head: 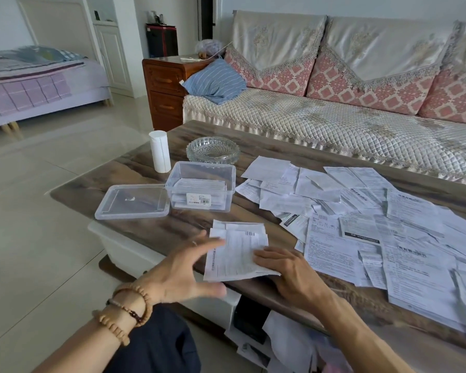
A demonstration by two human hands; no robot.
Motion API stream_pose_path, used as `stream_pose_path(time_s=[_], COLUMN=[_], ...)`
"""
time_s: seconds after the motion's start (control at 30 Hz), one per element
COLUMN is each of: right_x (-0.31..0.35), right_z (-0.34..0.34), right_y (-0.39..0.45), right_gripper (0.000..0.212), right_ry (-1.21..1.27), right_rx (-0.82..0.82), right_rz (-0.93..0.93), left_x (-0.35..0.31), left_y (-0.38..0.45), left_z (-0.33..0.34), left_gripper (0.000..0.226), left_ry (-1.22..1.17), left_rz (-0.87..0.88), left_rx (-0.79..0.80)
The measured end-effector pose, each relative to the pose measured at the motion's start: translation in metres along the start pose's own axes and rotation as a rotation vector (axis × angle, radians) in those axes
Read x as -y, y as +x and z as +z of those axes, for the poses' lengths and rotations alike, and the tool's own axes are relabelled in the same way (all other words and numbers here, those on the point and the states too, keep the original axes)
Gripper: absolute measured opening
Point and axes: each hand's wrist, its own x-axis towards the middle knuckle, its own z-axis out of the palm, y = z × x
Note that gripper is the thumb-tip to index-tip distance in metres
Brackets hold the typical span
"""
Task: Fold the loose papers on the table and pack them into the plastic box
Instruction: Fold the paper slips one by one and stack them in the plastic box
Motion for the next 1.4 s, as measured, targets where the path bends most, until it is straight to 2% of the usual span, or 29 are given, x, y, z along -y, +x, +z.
stream_pose_path(time_s=[0.03, 0.1, 0.17, 0.23, 0.3, 0.33, 0.4, 0.5, 0.57, 0.63, 0.7, 0.83, 1.13, 1.4], right_x=[-0.001, -0.004, -0.005, -0.002, 0.003, 0.004, 0.006, 0.014, 0.020, 0.028, 0.029, 0.019, 0.014, 0.016], right_z=[0.000, 0.001, -0.005, -0.018, -0.030, -0.032, -0.029, -0.017, -0.009, -0.004, 0.000, 0.004, 0.001, 0.004], right_y=[0.000, 0.002, 0.003, 0.007, 0.012, 0.015, 0.027, 0.049, 0.061, 0.068, 0.070, 0.076, 0.083, 0.085], right_gripper=[0.052, 0.048, 0.040, 0.034, 0.014, 0.016, 0.038, 0.039, 0.025, 0.023, 0.027, 0.029, 0.031, 0.031], right_ry=[0.008, 0.028, 0.100, 0.216, 0.364, 0.424, 0.434, 0.291, 0.098, -0.101, -0.155, -0.074, -0.061, -0.111], right_rx=[0.006, 0.027, 0.082, 0.172, 0.175, 0.130, 0.014, -0.089, -0.098, -0.085, -0.079, -0.068, -0.031, -0.054], right_rz=[0.001, 0.008, 0.028, 0.119, 0.308, 0.386, 0.523, 0.685, 0.715, 0.698, 0.695, 0.750, 0.785, 0.785], left_x=[0.000, 0.001, 0.001, -0.005, -0.012, -0.016, -0.020, -0.020, -0.017, -0.013, -0.008, 0.002, -0.005, -0.003], left_y=[0.003, 0.012, 0.020, 0.025, 0.032, 0.036, 0.046, 0.065, 0.075, 0.081, 0.086, 0.094, 0.093, 0.084], left_z=[0.004, 0.015, 0.021, 0.022, 0.021, 0.020, 0.020, 0.022, 0.023, 0.023, 0.021, 0.015, 0.009, 0.014], left_gripper=[0.096, 0.076, 0.044, 0.030, 0.033, 0.034, 0.034, 0.039, 0.036, 0.034, 0.036, 0.037, 0.039, 0.038], left_ry=[0.133, 0.288, 0.278, 0.199, 0.131, 0.094, 0.044, 0.121, 0.134, 0.103, 0.078, 0.029, 0.367, 0.549], left_rz=[0.059, 0.147, 0.198, 0.143, 0.045, -0.019, -0.165, -0.360, -0.429, -0.484, -0.509, -0.554, -0.538, -0.463], left_rx=[0.058, 0.053, -0.067, -0.176, -0.217, -0.239, -0.290, -0.323, -0.346, -0.359, -0.361, -0.333, -0.352, -0.471])
